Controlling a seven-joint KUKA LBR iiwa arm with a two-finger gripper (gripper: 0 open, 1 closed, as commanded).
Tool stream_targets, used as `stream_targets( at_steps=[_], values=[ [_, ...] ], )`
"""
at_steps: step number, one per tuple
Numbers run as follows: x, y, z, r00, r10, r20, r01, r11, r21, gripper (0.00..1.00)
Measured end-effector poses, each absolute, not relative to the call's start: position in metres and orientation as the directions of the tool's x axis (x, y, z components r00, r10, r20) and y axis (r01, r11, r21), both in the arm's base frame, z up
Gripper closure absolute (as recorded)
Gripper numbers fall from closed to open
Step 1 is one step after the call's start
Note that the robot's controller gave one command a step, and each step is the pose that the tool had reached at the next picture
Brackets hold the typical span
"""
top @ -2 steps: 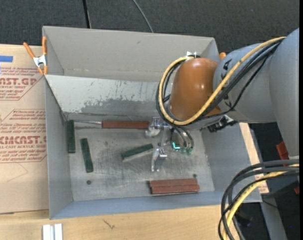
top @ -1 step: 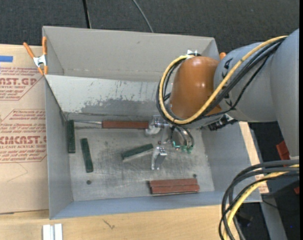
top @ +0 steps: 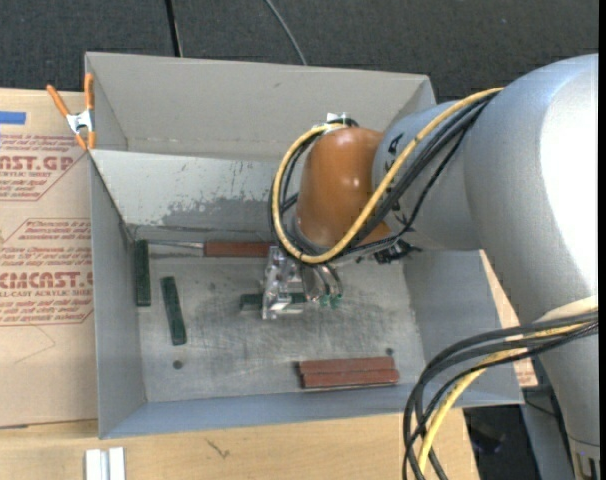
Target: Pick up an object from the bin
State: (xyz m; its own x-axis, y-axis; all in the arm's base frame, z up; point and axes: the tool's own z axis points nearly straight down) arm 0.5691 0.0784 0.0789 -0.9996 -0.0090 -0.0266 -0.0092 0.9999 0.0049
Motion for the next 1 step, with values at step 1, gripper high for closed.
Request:
stream_targets(
  at_steps=[1],
  values=[
    [0.5691, 0.0784, 0.0789, -1.0, -0.009, -0.027, -0.009, 1.0, 0.005, 1.0]
  ],
)
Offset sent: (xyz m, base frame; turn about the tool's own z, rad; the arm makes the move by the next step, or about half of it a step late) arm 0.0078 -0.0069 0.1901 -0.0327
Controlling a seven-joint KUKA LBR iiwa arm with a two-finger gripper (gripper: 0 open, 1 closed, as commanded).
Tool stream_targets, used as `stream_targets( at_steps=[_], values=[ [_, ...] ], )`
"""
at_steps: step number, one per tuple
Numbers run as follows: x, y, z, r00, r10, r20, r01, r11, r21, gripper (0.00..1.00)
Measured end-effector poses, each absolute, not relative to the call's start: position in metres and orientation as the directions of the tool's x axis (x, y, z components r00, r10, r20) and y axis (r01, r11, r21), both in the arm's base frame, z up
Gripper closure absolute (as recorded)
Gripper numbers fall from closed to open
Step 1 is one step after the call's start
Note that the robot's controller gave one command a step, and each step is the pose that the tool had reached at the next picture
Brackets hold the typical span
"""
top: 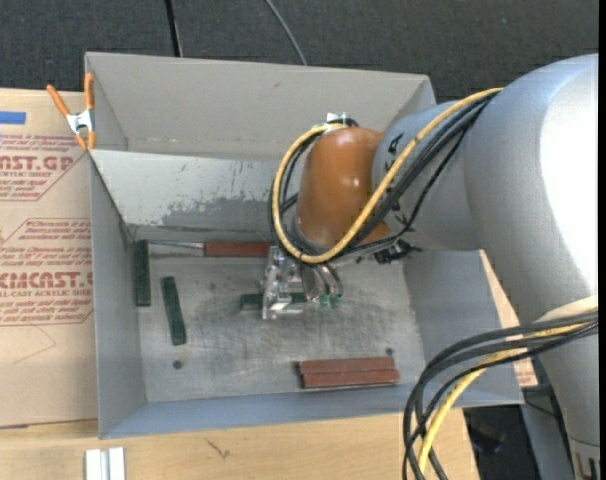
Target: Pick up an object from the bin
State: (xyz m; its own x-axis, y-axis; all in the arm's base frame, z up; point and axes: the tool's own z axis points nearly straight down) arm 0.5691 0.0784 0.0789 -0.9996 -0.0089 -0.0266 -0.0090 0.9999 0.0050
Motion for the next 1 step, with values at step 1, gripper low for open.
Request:
stream_targets(
  at_steps=[1],
  values=[
    [0.5788, 0.0723, 0.2741, -0.999, -0.042, -0.012, -0.042, 0.999, 0.0, 1.0]
  ],
)
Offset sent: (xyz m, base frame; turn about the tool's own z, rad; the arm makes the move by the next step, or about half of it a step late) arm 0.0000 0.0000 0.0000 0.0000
